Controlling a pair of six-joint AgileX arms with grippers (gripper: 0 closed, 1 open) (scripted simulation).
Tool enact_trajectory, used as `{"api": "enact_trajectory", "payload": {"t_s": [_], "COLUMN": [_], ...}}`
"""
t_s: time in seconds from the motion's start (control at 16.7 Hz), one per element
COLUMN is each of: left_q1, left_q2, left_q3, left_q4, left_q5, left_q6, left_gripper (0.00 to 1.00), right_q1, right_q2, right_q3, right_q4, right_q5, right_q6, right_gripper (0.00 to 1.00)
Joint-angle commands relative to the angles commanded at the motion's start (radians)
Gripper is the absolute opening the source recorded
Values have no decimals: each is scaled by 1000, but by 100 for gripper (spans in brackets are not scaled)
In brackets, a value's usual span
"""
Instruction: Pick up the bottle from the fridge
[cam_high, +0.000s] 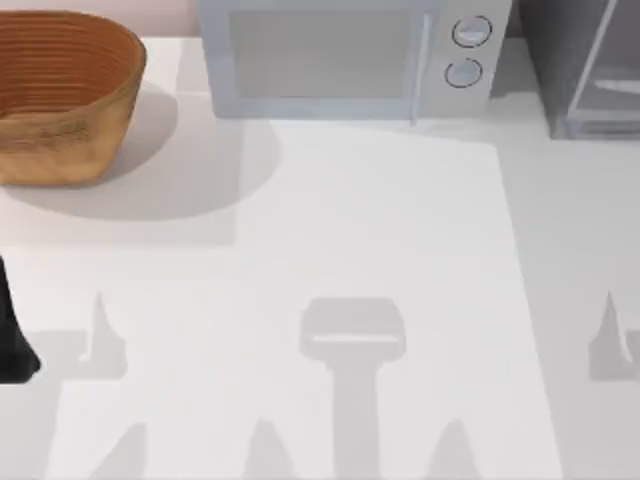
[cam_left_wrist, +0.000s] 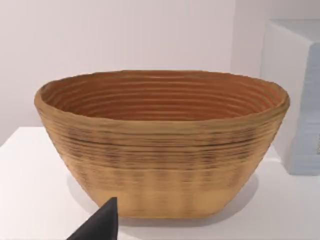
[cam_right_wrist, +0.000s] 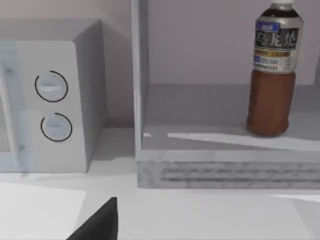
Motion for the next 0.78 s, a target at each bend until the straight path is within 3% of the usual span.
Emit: {"api": "enact_trajectory", "payload": {"t_s": [0.36,0.78], "left_q1": [0,0], "left_q2": [0,0], "left_q3": [0,0], "left_q4": [0,0], "left_q5": [0,0], "left_q6": [0,0], "left_gripper": [100,100], "right_q1": [-30,-174], "right_q2": [98,579], "right_q3": [10,60], "right_q4": [89,523], "right_q5": [-30,-164], "right_q6": [-1,0], "right_gripper": [100,100]}}
